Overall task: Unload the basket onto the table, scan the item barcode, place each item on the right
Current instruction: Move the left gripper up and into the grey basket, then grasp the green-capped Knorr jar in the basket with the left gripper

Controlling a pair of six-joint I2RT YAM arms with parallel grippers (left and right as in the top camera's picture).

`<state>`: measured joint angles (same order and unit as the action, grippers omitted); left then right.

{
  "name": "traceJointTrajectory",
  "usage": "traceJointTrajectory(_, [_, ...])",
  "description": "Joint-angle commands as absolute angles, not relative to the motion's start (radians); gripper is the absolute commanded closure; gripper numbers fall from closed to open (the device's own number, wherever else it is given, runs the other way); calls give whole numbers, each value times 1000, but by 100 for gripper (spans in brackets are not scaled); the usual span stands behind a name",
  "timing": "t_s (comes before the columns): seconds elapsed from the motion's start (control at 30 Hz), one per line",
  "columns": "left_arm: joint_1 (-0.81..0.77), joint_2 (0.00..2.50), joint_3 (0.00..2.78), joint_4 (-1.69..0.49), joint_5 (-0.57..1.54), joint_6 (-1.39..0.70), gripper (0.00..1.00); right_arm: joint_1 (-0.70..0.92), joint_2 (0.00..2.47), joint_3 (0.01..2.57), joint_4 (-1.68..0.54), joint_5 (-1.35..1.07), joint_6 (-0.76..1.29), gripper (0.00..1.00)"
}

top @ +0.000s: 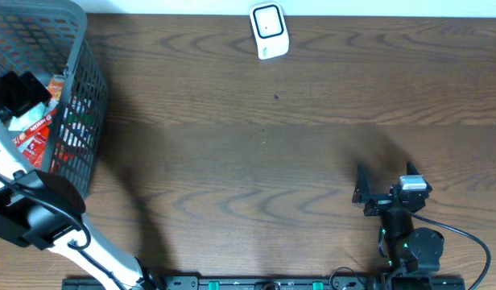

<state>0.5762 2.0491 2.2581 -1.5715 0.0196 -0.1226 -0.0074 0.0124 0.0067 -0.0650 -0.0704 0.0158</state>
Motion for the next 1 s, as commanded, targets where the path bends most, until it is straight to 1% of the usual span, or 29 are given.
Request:
traceJointTrajectory(0.0, [583, 2054, 2177, -1525, 18, -78, 0, 2, 8, 6, -69, -68, 29, 1])
traceJointTrajectory(0.33, [583, 2054, 1954, -1315, 18, -28, 7, 2, 8, 5, -69, -68, 29, 1])
traceJointTrajectory(0.43, [583, 2054, 1906, -1260, 19, -15, 12, 2, 8, 5, -69, -68, 29, 1])
traceJointTrajectory(0.47, [583, 2054, 1890, -1242, 27, -15, 16, 2, 8, 6, -69, -68, 29, 1])
traceJointTrajectory(0.57, [583, 2054, 1842, -1181, 107, 30, 17, 2, 8, 5, -69, -68, 29, 1])
traceJointTrajectory(0.6, [583, 2054, 1826, -1161, 145, 64, 19, 2, 8, 5, -69, -68, 29, 1])
traceJointTrajectory(0.73, [581, 2054, 1796, -1116, 218, 171, 20, 2, 8, 5, -69, -68, 29, 1])
traceJointTrajectory(0.97, [581, 2056, 1784, -1108, 218, 282, 20, 2, 8, 6, -69, -68, 29, 1])
